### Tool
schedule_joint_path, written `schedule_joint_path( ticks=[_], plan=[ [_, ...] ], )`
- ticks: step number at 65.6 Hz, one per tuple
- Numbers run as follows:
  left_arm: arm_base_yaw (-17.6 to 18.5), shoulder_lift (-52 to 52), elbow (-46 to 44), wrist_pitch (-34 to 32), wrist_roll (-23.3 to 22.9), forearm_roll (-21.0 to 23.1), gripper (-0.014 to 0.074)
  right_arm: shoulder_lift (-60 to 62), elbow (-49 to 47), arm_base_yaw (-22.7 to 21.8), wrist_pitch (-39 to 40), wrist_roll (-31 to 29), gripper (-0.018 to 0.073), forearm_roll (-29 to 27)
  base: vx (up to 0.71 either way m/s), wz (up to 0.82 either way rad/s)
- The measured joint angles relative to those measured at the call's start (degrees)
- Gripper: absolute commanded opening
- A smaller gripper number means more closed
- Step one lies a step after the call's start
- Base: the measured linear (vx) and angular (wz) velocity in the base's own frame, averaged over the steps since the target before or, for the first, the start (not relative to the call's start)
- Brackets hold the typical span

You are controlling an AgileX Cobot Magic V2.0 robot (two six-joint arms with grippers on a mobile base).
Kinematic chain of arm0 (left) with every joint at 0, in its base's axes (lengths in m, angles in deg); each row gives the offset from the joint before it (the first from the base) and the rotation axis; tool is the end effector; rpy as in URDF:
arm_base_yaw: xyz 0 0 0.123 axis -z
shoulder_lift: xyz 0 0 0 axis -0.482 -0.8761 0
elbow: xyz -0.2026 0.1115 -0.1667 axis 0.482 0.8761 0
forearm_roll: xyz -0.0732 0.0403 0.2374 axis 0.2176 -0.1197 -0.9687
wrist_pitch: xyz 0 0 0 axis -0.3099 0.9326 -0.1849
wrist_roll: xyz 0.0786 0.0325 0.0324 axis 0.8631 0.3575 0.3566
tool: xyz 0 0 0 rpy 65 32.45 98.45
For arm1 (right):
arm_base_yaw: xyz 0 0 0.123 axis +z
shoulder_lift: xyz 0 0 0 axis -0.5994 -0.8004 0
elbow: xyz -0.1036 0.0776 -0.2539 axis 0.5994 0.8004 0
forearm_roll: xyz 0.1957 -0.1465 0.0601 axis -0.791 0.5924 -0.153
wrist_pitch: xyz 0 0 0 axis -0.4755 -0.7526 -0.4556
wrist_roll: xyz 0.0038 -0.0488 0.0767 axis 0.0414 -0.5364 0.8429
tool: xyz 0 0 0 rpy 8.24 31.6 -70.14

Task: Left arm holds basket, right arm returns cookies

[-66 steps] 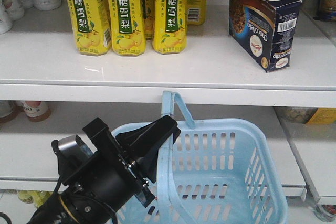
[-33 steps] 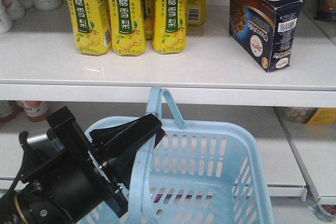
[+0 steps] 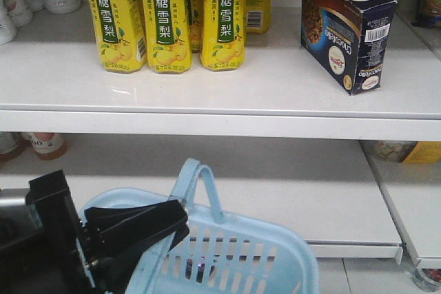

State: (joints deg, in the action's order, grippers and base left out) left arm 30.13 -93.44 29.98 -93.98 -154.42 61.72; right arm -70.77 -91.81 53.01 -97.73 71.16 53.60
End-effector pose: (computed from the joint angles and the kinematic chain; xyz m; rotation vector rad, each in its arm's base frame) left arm 0.0989 -0.1532 0.2966 -0.8184 1.9458 -1.9295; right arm 0.0180 -0.0195 0.2998 0.0413 1.6320 0.0655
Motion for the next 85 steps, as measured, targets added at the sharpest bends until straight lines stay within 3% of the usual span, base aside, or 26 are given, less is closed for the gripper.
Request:
schedule_joint_path(
  ticks=[14,43,65,85],
  plan=[
    [-4.6,7.1,0.0,16.3,2.8,-0.2,-0.0003,0.0,0.0,0.0,0.0,0.0,-0.0003,0.0,0.00,0.00],
    [-20.3,18.9,0.0,33.5,11.0,-0.6,-0.0003,0.0,0.0,0.0,0.0,0.0,-0.0003,0.0,0.00,0.00],
    [-33.1,21.5,0.0,37.0,21.2,-1.9,-0.0003,0.0,0.0,0.0,0.0,0.0,-0.0003,0.0,0.00,0.00],
    [-42.3,21.5,0.0,40.8,24.7,-6.9,-0.0003,0.0,0.0,0.0,0.0,0.0,-0.0003,0.0,0.00,0.00]
  ],
)
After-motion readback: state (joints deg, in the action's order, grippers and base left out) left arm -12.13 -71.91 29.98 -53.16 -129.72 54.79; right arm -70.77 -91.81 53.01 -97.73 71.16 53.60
